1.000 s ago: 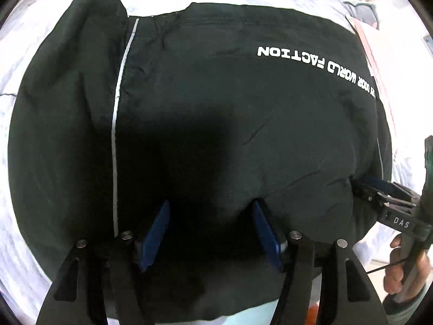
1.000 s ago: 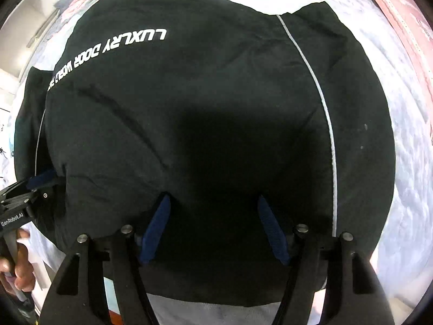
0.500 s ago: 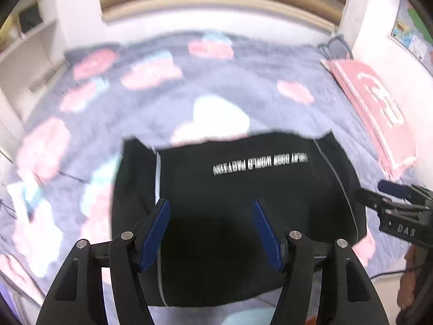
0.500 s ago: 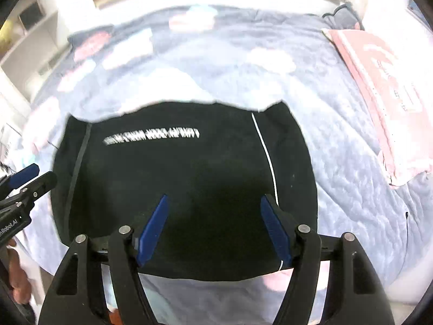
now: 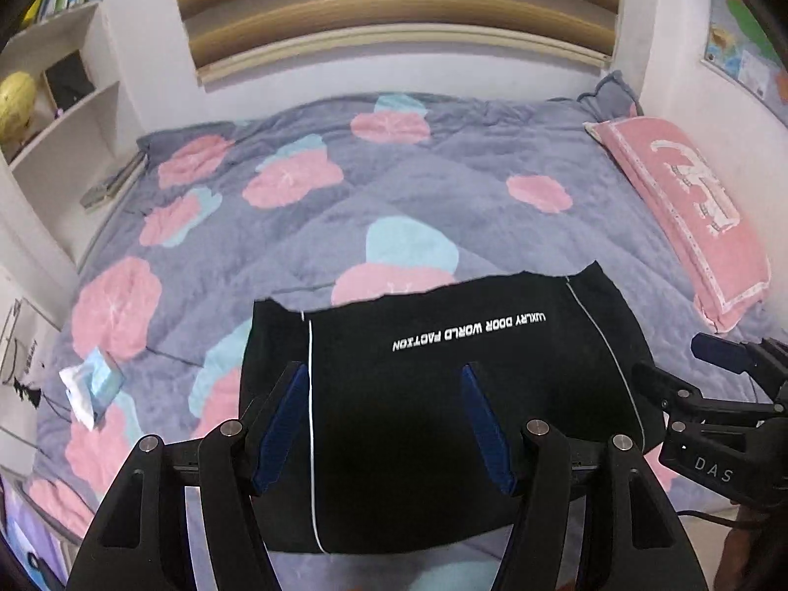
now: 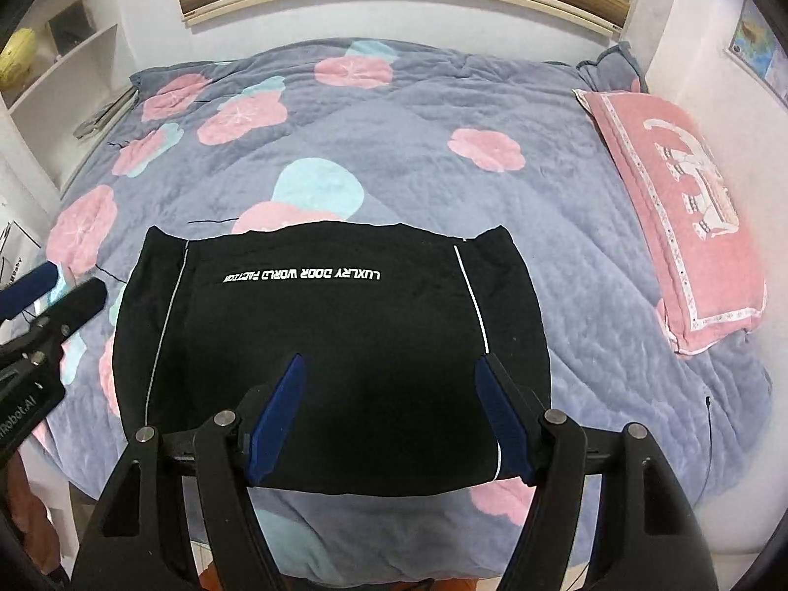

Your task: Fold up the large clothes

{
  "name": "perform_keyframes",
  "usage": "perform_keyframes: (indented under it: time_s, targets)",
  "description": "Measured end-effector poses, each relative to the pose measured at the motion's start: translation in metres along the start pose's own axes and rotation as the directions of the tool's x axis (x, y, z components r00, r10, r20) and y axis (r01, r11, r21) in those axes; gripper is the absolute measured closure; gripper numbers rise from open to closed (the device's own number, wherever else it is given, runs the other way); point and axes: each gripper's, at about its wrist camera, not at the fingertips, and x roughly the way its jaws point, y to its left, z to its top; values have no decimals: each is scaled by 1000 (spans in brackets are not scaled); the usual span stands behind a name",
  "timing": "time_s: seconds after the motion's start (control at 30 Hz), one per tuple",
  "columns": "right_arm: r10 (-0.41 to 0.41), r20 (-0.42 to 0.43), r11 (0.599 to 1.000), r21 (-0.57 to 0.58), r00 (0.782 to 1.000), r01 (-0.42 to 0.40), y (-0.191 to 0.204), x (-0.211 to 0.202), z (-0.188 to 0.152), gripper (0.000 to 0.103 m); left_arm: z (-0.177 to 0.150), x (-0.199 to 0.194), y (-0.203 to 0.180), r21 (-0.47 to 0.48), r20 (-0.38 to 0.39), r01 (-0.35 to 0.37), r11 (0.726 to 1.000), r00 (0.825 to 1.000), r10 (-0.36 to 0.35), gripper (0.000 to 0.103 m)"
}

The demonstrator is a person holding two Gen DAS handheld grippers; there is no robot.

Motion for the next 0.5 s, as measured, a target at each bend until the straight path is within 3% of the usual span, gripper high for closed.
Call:
perform_keyframes:
  time_s: [0.5]
  targets:
    - [4, -40, 999, -34, 999, -5, 8, 11, -4, 29, -5, 17, -2, 17, -35, -8, 1000, 999, 9, 38]
